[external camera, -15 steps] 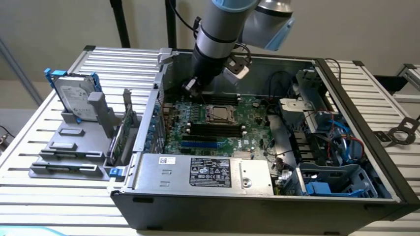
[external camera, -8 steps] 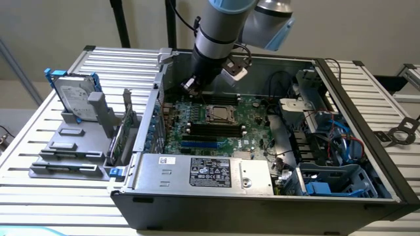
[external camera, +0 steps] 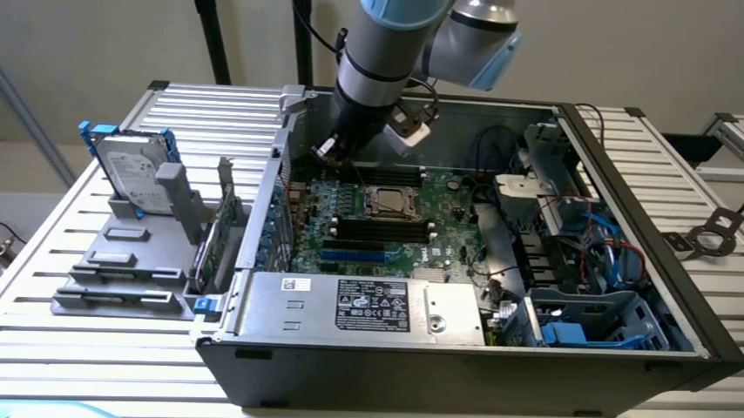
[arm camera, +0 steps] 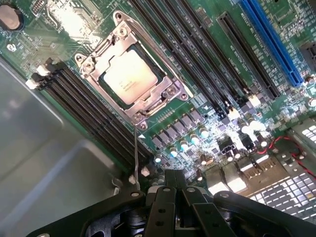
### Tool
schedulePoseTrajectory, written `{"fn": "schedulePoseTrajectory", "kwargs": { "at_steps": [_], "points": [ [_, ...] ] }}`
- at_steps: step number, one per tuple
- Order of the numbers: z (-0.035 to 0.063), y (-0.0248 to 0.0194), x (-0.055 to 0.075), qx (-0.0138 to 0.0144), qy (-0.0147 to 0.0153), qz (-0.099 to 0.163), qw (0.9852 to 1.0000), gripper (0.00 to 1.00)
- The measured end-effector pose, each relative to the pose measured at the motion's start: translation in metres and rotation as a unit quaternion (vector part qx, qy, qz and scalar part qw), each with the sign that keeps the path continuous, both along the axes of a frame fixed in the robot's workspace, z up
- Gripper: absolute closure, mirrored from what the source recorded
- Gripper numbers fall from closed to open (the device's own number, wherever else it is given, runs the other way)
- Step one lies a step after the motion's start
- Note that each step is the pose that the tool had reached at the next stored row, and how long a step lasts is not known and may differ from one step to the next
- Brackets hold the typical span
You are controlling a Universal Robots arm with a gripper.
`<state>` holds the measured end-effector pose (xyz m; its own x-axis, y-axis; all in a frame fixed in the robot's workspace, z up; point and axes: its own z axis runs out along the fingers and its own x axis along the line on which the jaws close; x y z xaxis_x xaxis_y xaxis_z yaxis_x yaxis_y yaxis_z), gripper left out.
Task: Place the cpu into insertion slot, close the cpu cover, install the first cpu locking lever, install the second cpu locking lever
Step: 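Install the first cpu locking lever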
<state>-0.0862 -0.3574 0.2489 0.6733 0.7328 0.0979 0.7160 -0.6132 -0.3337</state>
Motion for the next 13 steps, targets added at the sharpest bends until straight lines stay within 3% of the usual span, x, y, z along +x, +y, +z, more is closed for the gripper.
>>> {"fn": "schedulePoseTrajectory", "kwargs": {
  "at_steps": [3,7,13],
  "points": [
    [0.0005,0.0000,-0.0020,0.0069,0.0002,-0.011,0.9999,0.89],
    [0.0006,0.0000,-0.0046,0.0125,0.0003,-0.028,0.9995,0.89],
    [-0.0006,0.0001,-0.0060,0.0130,0.0001,-0.058,0.9983,0.89]
  ]
}}
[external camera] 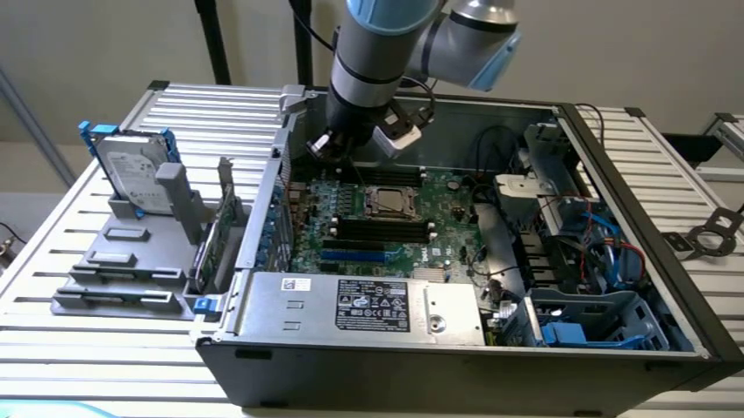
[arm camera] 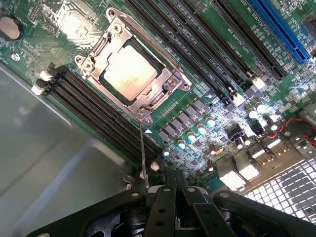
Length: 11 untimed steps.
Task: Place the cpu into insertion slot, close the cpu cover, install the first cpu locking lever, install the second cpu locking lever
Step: 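Install the first cpu locking lever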
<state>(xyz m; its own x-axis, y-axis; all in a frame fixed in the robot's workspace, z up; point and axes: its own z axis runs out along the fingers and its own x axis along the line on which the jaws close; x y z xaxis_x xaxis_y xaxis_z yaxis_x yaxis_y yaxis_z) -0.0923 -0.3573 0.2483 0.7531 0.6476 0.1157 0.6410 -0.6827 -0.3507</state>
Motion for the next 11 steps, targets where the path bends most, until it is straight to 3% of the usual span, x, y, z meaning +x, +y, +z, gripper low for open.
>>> {"fn": "schedulePoseTrajectory", "kwargs": {
  "at_steps": [7,9,11],
  "points": [
    [-0.0043,0.0028,-0.0065,0.0004,0.0000,-0.014,0.9999,0.89],
    [-0.0066,0.0043,-0.0078,0.0027,0.0001,-0.016,0.9999,0.89],
    [-0.0084,0.0055,-0.0078,0.0072,0.0002,-0.017,0.9998,0.89]
  ]
}}
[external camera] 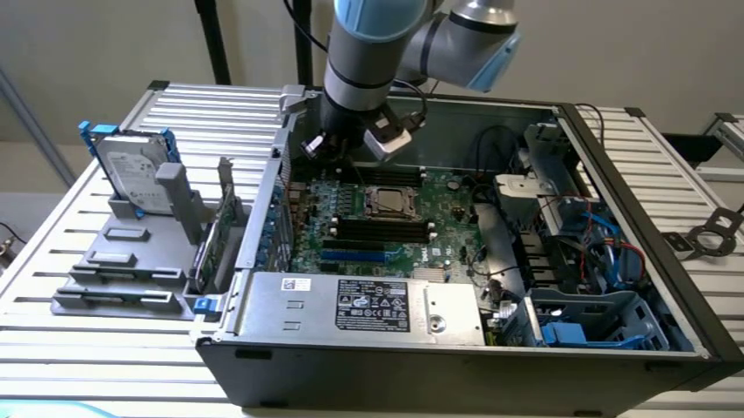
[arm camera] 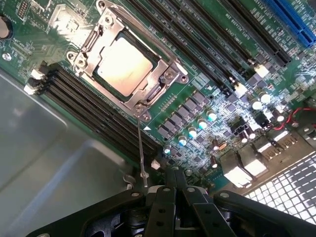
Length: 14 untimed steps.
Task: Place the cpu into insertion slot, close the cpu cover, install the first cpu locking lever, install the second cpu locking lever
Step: 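Install the first cpu locking lever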
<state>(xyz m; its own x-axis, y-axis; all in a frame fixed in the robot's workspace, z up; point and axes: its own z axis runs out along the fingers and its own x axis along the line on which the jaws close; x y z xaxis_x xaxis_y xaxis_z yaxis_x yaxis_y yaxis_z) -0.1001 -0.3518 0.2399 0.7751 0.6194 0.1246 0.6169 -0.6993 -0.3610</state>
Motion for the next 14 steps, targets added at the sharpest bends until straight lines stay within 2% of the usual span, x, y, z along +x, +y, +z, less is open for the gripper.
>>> {"fn": "schedulePoseTrajectory", "kwargs": {
  "at_steps": [5,7,9,14],
  "points": [
    [-0.0017,0.0005,0.0000,0.0157,-0.0001,-0.009,0.9998,0.89],
    [-0.0019,0.0006,0.0003,0.0200,-0.0002,-0.013,0.9997,0.89],
    [-0.0019,0.0010,0.0015,0.0215,-0.0001,-0.017,0.9996,0.89],
    [-0.0019,0.0020,0.0085,0.0218,-0.0003,-0.024,0.9995,0.89]
  ]
}}
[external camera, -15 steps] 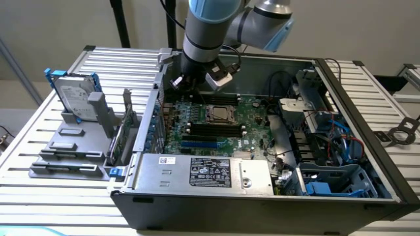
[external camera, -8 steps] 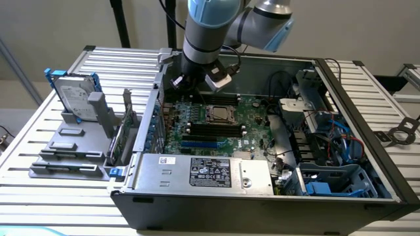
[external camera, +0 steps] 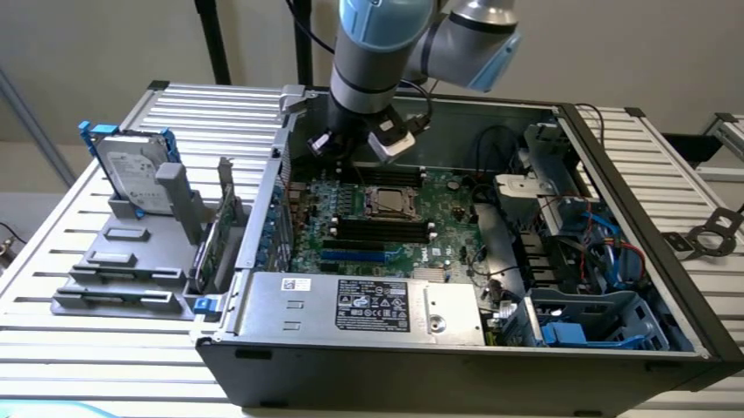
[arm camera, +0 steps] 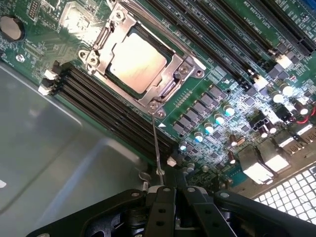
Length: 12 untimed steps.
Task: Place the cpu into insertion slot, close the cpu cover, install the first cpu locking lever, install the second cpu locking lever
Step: 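Install the first cpu locking lever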
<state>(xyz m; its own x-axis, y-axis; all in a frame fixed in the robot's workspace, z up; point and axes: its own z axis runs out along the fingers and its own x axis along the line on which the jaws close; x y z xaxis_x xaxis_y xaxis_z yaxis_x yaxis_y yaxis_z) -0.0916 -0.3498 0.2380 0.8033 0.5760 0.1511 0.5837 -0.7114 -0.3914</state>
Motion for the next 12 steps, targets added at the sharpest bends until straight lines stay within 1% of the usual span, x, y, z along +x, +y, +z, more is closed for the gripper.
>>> {"fn": "schedulePoseTrajectory", "kwargs": {
  "at_steps": [5,9,10,12],
  "points": [
    [0.0001,0.0003,0.006,0.0011,0.0000,-0.004,1.0000,0.89],
    [0.0001,0.0005,0.013,0.0021,0.0000,-0.006,1.0000,0.89],
    [0.0001,0.0005,0.016,0.0027,0.0000,-0.006,1.0000,0.89],
    [0.0001,0.0005,0.023,0.0048,0.0000,-0.006,1.0000,0.89]
  ]
}}
